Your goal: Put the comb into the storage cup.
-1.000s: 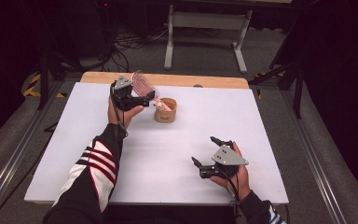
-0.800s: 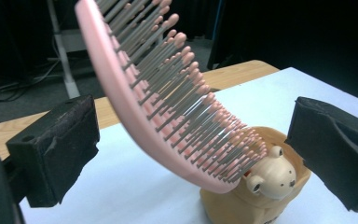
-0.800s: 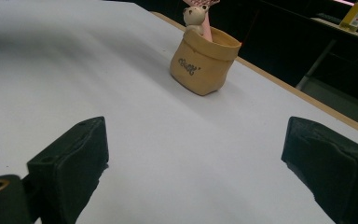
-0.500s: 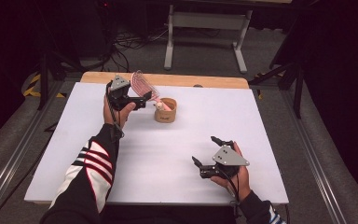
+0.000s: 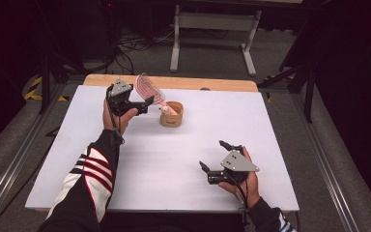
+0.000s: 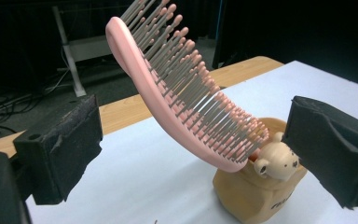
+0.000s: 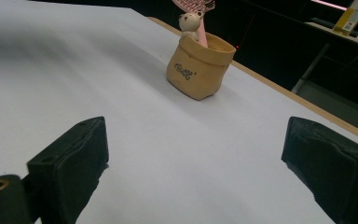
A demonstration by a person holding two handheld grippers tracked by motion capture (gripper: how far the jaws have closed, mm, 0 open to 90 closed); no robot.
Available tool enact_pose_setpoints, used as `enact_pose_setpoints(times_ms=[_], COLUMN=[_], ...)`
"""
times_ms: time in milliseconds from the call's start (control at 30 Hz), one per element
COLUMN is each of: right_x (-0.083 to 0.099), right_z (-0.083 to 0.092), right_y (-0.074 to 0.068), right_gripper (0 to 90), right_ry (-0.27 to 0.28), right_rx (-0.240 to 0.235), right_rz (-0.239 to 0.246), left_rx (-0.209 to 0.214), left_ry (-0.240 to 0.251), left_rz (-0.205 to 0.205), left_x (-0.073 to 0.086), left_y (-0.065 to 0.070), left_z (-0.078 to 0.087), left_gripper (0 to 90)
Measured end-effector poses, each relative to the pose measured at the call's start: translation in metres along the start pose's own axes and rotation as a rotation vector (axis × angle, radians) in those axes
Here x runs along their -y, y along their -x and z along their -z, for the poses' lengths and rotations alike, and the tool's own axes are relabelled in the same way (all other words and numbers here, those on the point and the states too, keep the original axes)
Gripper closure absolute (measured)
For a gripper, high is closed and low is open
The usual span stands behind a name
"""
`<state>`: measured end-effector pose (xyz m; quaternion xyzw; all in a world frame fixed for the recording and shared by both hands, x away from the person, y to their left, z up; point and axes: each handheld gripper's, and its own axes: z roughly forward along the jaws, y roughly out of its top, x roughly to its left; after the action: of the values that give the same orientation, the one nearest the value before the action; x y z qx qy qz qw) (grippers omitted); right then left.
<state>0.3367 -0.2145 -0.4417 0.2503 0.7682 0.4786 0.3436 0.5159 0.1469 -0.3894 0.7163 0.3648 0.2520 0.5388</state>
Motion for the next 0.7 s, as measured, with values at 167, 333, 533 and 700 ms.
enact_pose_setpoints(times_ms=[167, 333, 533, 700], right_x=[0.000, 0.000, 0.000, 0.000], right_z=[0.000, 0.000, 0.000, 0.000], right_y=[0.000, 0.000, 0.000, 0.000], right_gripper=[7.7, 7.6, 7.7, 7.6], right_ry=[-0.001, 0.000, 0.000, 0.000], right_rx=[-0.001, 0.002, 0.003, 0.004], right_rz=[0.000, -0.002, -0.002, -0.002], left_rx=[-0.004, -0.007, -0.003, -0.005], left_ry=[-0.010, -0.032, -0.039, -0.046], left_rz=[-0.024, -0.071, -0.105, -0.139], left_x=[0.001, 0.002, 0.005, 0.008], left_y=[0.002, 0.006, 0.009, 0.012], left_z=[0.001, 0.004, 0.008, 0.013], left_gripper=[5.4, 5.4, 5.4, 5.3])
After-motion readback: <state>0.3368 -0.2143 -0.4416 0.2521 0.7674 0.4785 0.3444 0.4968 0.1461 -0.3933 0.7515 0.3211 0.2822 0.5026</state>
